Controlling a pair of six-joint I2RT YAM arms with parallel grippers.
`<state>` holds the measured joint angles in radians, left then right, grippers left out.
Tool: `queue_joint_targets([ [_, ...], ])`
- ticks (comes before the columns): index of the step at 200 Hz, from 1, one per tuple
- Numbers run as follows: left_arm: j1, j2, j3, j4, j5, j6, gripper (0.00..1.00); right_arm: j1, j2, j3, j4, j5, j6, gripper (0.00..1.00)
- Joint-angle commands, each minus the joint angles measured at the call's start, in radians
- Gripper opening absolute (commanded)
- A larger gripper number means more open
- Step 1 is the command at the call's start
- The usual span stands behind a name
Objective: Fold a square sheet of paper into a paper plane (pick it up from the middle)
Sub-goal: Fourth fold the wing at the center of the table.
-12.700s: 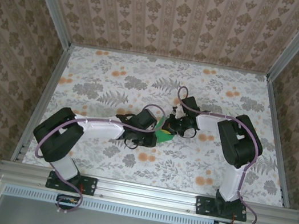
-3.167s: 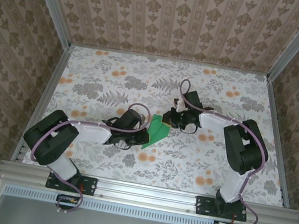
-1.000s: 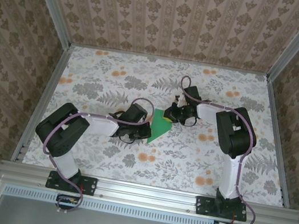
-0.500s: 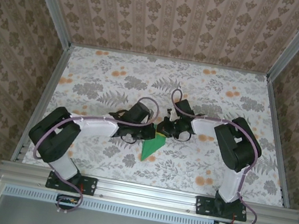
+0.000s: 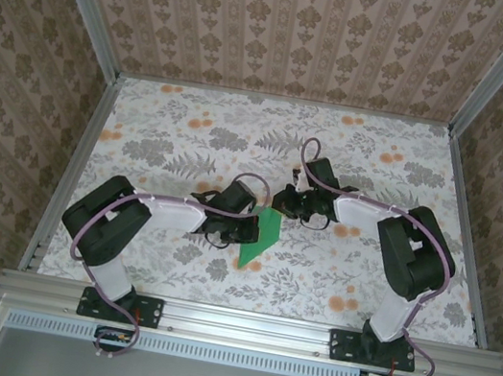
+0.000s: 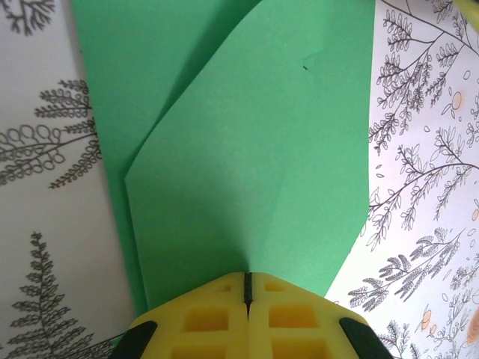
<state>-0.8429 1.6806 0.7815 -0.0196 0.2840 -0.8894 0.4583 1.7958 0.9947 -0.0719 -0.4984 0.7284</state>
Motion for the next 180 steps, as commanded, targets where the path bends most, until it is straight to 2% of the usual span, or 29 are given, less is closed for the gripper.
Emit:
queue_joint_targets([
  [1, -0.001, 0.027, -0.004, -0.043, -0.013, -0.014, 0.00, 0.002, -0.007, 0.012, -0.047, 0.035, -0.042, 0.11],
  [69, 0.001, 0.019, -0.006, -0.054, -0.015, -0.016, 0.00, 0.022, 0.093, 0.087, -0.088, -0.014, -0.099, 0.11],
  [108, 0.003, 0.018, -0.008, -0.060, -0.016, -0.023, 0.00, 0.018, 0.141, 0.133, -0.121, 0.006, -0.106, 0.10],
  [180, 0.005, 0.019, -0.017, -0.063, -0.009, -0.037, 0.00, -0.008, 0.205, 0.100, -0.095, 0.029, -0.099, 0.09],
])
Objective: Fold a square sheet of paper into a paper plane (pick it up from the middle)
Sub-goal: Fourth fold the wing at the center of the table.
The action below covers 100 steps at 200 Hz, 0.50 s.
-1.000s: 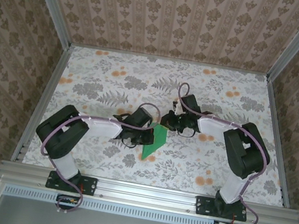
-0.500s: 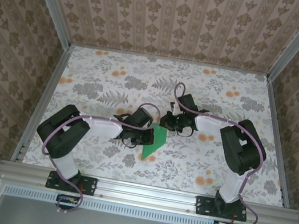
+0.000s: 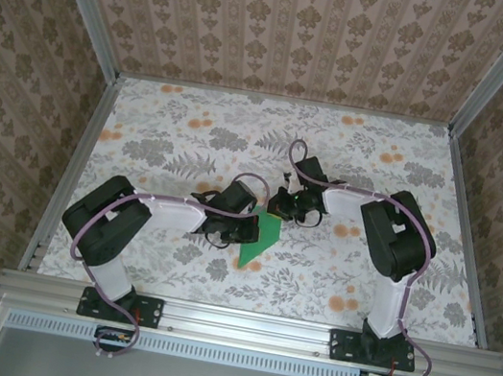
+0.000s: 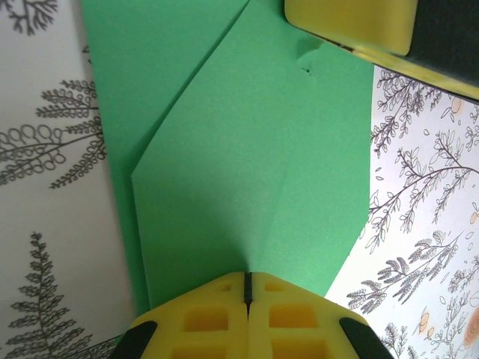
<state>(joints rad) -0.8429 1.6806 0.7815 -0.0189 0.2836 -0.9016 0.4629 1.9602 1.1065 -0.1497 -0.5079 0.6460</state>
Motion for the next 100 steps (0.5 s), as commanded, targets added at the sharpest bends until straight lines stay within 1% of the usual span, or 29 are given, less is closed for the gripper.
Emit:
queue_joint_targets([
  [1, 0.005, 0.019, -0.017, -0.064, -0.008, -0.025, 0.00, -0.013, 0.040, -0.012, -0.016, 0.039, -0.018, 0.08],
  [33, 0.004, 0.027, -0.023, -0.075, -0.003, -0.037, 0.00, -0.029, 0.024, -0.007, 0.021, 0.028, -0.026, 0.08],
  [76, 0.007, 0.027, -0.031, -0.076, 0.000, -0.043, 0.00, -0.044, 0.031, -0.019, 0.079, -0.033, -0.004, 0.09],
  [100, 0.007, 0.031, -0.029, -0.076, 0.002, -0.044, 0.00, -0.052, 0.042, -0.020, 0.068, -0.004, 0.000, 0.08],
])
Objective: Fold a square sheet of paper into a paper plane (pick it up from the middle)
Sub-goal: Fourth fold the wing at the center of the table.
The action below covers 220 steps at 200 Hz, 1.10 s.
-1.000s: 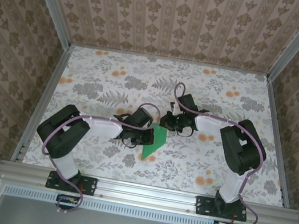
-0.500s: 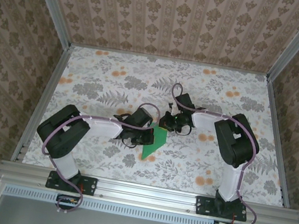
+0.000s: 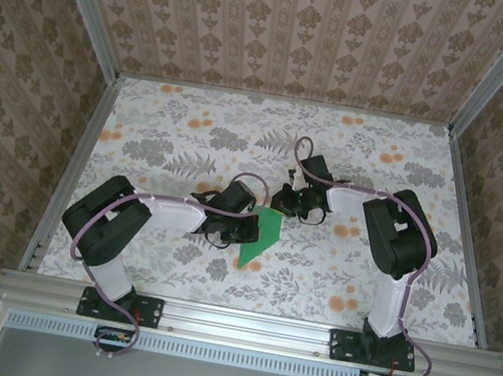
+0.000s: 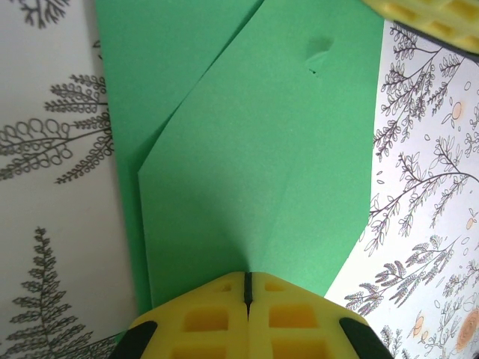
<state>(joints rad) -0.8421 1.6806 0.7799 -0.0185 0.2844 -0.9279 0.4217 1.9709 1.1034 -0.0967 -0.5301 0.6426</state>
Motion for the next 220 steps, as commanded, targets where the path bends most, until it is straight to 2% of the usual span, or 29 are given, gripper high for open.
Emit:
queue_joint_targets([
  [1, 0.006, 0.031, -0.028, -0.077, 0.002, -0.017, 0.00, -0.011, 0.033, -0.017, 0.013, 0.020, 0.003, 0.09],
  [56, 0.006, 0.031, -0.025, -0.073, 0.009, -0.011, 0.00, -0.040, 0.021, 0.026, -0.066, 0.126, 0.012, 0.08],
  [82, 0.006, 0.017, -0.010, -0.066, 0.018, 0.008, 0.00, -0.039, -0.032, 0.040, -0.082, 0.133, 0.024, 0.10],
  [98, 0.010, -0.018, 0.015, -0.060, 0.028, 0.028, 0.09, -0.038, -0.093, 0.020, -0.084, 0.131, 0.036, 0.15],
  [116, 0.013, -0.079, 0.033, -0.045, 0.028, 0.038, 0.24, -0.038, -0.169, -0.025, -0.083, 0.134, 0.054, 0.28],
  [129, 0.019, -0.129, 0.026, -0.027, 0.012, 0.037, 0.32, -0.036, -0.219, -0.066, -0.083, 0.134, 0.071, 0.37],
  [149, 0.032, -0.196, -0.006, -0.035, -0.042, 0.029, 0.44, -0.022, -0.265, -0.122, -0.080, 0.113, 0.088, 0.44],
  [180, 0.074, -0.267, -0.086, -0.041, -0.095, -0.005, 0.52, 0.021, -0.269, -0.162, -0.066, 0.067, 0.116, 0.47],
  [220, 0.106, -0.306, -0.147, -0.039, -0.099, -0.027, 0.55, 0.082, -0.228, -0.161, -0.046, 0.058, 0.143, 0.46],
])
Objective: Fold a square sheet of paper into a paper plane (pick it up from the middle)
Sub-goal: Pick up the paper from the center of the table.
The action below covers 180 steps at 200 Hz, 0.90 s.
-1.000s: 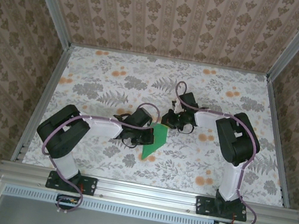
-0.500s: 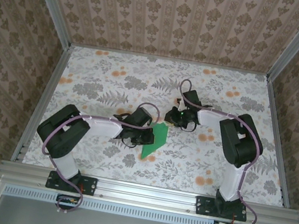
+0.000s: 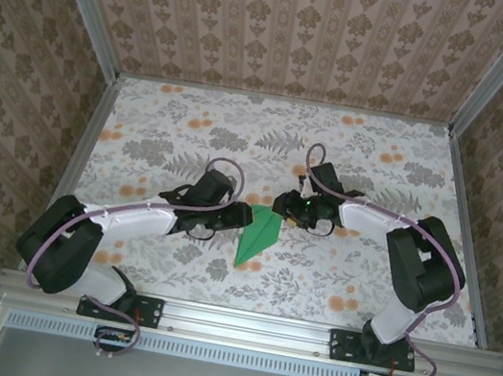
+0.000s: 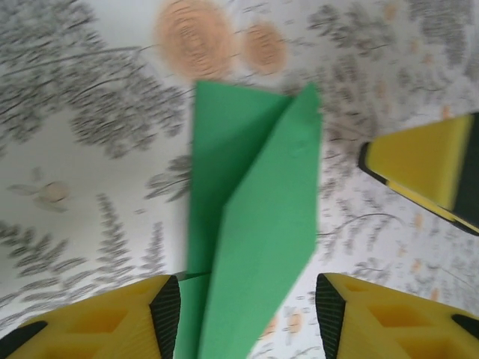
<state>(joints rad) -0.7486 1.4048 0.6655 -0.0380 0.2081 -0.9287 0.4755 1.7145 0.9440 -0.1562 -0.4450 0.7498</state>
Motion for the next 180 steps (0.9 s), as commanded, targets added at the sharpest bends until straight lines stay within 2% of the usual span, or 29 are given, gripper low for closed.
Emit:
queue_joint_targets([
  [1, 0.013, -0.030, -0.034, -0.019, -0.022, -0.027, 0.55, 0.030, 0.030, -0.001, 0.015, -0.027, 0.036, 0.46],
  [96, 0.032, -0.031, -0.072, 0.006, 0.000, -0.044, 0.57, 0.092, 0.116, 0.035, 0.076, -0.081, 0.090, 0.39],
  [180, 0.041, -0.002, -0.086, 0.024, 0.013, -0.059, 0.57, 0.117, 0.140, -0.001, 0.197, -0.159, 0.160, 0.38],
])
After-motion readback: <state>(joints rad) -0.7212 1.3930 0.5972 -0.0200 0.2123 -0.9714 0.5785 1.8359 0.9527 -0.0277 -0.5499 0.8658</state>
